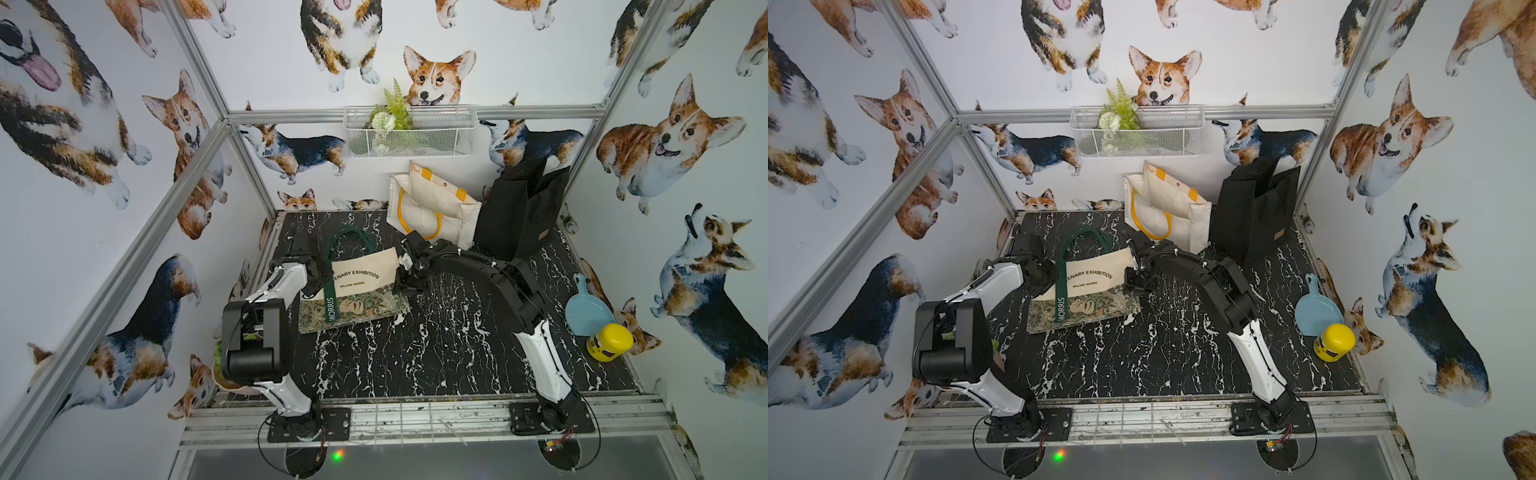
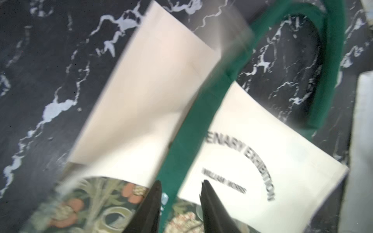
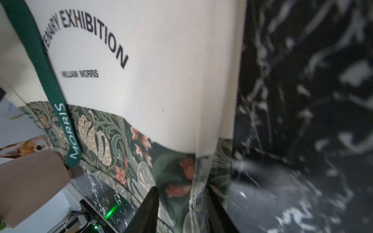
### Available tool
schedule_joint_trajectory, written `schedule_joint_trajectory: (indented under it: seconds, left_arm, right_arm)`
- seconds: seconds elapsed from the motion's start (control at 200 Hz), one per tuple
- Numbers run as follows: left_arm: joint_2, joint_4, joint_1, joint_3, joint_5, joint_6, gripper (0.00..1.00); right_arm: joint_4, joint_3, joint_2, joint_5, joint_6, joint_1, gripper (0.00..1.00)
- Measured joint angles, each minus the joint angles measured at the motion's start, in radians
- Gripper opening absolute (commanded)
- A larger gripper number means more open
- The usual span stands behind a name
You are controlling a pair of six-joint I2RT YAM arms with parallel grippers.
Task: Put away the canvas bag
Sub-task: Move the canvas bag to the center of the board.
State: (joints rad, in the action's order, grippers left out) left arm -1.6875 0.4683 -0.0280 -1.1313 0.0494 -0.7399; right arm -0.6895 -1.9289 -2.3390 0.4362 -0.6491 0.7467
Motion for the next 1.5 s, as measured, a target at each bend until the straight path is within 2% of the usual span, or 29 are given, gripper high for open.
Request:
schedule_joint_trajectory:
  seconds: [0.155, 0.321, 0.441, 0.556, 0.647, 0.777, 0.927, 1.043, 1.188, 1.363, 1.504]
  left_arm:
    - [-0.069, 0.041, -0.032, -0.113, 0.000, 0.016, 0.37]
    - [-0.081, 0.055, -0.043, -0.188, 0.025, 0.038, 0.36]
    - [-0.038, 0.049, -0.042, -0.155, 0.063, 0.041, 0.36]
    - [0.007, 0.029, -0.018, -0.050, 0.093, 0.039, 0.36]
    - [0.034, 0.011, 0.060, 0.040, 0.108, 0.036, 0.37]
    - [0.030, -0.021, 0.240, 0.087, 0.141, 0.029, 0.37]
    - [-0.034, -0.077, 0.314, 0.098, 0.127, 0.002, 0.37]
    - [-0.057, -0.118, 0.319, 0.125, 0.101, -0.014, 0.36]
    - [-0.049, -0.222, 0.320, 0.200, 0.098, -0.024, 0.36]
    - [0.000, -0.419, 0.320, 0.319, 0.111, -0.053, 0.36]
    - [0.047, -0.378, 0.322, 0.333, 0.112, -0.056, 0.36]
  right_arm:
    - [-0.035, -0.231, -0.134, 0.047, 0.009, -0.005, 0.38]
    - [-0.052, -0.233, -0.131, 0.063, 0.018, -0.013, 0.38]
    - [-0.043, -0.093, -0.048, 0.061, 0.019, -0.020, 0.38]
    - [0.025, 0.162, 0.117, 0.049, 0.013, -0.023, 0.38]
    - [0.094, 0.385, 0.278, 0.038, -0.011, -0.020, 0.38]
    - [0.155, 0.644, 0.508, 0.009, -0.042, -0.008, 0.38]
    - [0.159, 0.860, 0.760, -0.047, -0.072, 0.013, 0.38]
    - [0.144, 0.953, 0.937, -0.085, -0.094, 0.029, 0.38]
    - [0.120, 1.028, 1.077, -0.138, -0.133, 0.035, 0.39]
    - [0.079, 1.044, 1.142, -0.176, -0.158, 0.037, 0.39]
    - [0.061, 1.036, 1.157, -0.204, -0.166, 0.040, 0.39]
